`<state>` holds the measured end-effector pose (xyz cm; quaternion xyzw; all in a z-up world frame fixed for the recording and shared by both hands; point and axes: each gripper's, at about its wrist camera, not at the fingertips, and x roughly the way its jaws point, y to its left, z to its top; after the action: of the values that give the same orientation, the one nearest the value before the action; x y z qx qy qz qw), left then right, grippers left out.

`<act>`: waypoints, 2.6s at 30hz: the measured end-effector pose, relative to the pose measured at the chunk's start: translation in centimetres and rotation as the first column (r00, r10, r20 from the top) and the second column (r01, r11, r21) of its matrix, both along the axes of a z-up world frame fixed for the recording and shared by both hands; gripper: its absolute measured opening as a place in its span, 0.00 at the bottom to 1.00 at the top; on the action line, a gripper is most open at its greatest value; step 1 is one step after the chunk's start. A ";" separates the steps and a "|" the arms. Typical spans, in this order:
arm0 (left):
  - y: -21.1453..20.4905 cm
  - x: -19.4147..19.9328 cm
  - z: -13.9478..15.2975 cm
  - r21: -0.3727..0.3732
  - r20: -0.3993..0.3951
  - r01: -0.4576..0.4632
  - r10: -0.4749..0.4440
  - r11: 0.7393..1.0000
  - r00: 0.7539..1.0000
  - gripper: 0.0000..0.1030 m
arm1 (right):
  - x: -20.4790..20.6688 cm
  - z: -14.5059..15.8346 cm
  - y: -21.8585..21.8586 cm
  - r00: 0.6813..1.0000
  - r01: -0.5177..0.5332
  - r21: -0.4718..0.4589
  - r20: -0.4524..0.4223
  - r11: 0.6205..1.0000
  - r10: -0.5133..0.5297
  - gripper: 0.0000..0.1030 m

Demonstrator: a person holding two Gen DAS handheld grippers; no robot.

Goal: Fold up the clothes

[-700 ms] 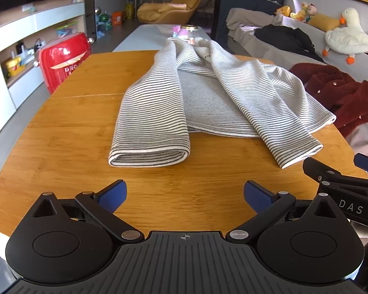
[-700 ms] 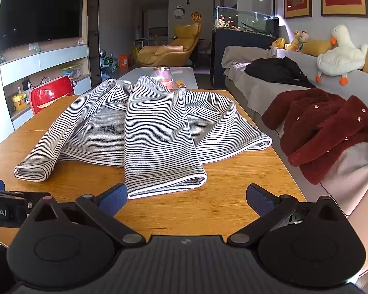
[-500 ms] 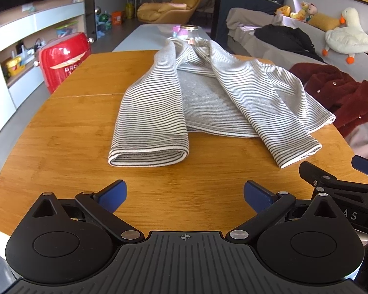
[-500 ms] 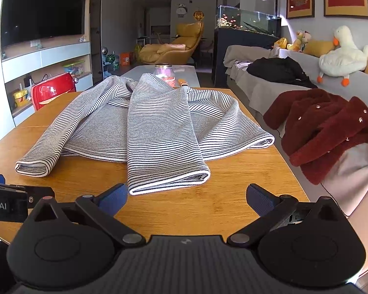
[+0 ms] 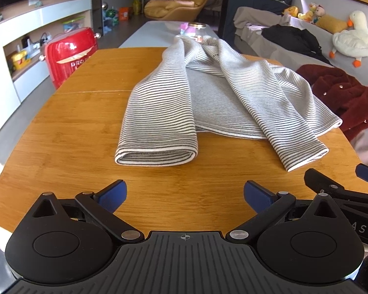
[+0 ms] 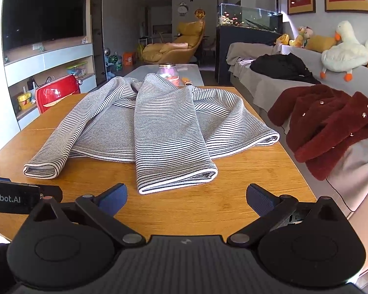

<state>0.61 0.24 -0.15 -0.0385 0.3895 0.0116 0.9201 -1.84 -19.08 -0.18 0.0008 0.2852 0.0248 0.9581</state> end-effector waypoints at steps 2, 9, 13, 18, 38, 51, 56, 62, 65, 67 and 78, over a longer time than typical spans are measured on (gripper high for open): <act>0.3 0.1 0.0 -0.006 -0.013 -0.022 0.021 1.000 1.000 1.00 | -0.1 -0.1 -0.2 1.000 0.003 0.012 -0.001 1.000 -0.003 1.00; -0.1 -0.2 0.3 0.015 -0.008 -0.012 0.013 1.000 1.000 1.00 | -0.2 -0.1 -0.5 1.000 0.004 0.023 -0.002 1.000 -0.004 1.00; -0.4 -0.2 0.3 0.021 -0.014 0.001 0.000 1.000 1.000 1.00 | -0.4 0.0 -0.5 1.000 0.004 0.016 -0.001 1.000 -0.004 1.00; -0.3 -0.2 0.3 0.018 -0.016 -0.002 0.002 1.000 1.000 1.00 | -0.3 0.0 -0.5 1.000 0.005 0.015 -0.006 1.000 -0.005 1.00; -0.3 -0.1 0.1 0.017 -0.029 0.005 -0.005 1.000 1.000 1.00 | -0.1 -0.4 -0.4 0.999 0.012 0.015 -0.031 1.000 -0.011 1.00; -0.4 0.0 0.0 0.018 -0.037 0.010 -0.010 1.000 0.999 1.00 | -0.1 -0.7 -0.5 0.999 0.008 0.016 -0.038 1.000 -0.008 1.00; -0.4 0.0 0.0 0.017 -0.039 0.010 -0.010 1.000 0.999 1.00 | 0.0 -0.7 -0.5 0.999 0.009 0.014 -0.042 1.000 -0.008 1.00; -0.5 0.0 0.0 0.016 -0.041 0.013 -0.012 1.000 0.999 1.00 | 0.0 -0.7 -0.6 0.999 0.008 0.014 -0.044 1.000 -0.008 1.00; -0.4 0.0 0.0 0.016 -0.042 0.013 -0.012 1.000 0.999 1.00 | 0.0 -0.8 -0.6 0.999 0.009 0.014 -0.045 1.000 -0.009 1.00; -0.4 0.0 0.0 0.016 -0.042 0.013 -0.012 1.000 0.999 1.00 | 0.0 -0.8 -0.6 0.999 0.010 0.014 -0.046 1.000 -0.009 1.00; -0.4 0.0 -0.1 0.015 -0.046 0.014 -0.013 1.000 0.999 1.00 | 0.1 -0.9 -0.5 0.999 0.010 0.013 -0.050 1.000 -0.009 1.00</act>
<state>0.56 -0.17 -0.24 -0.0285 0.4107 0.0093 0.9113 -1.77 -19.54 -1.09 0.0090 0.3091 0.0220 0.9507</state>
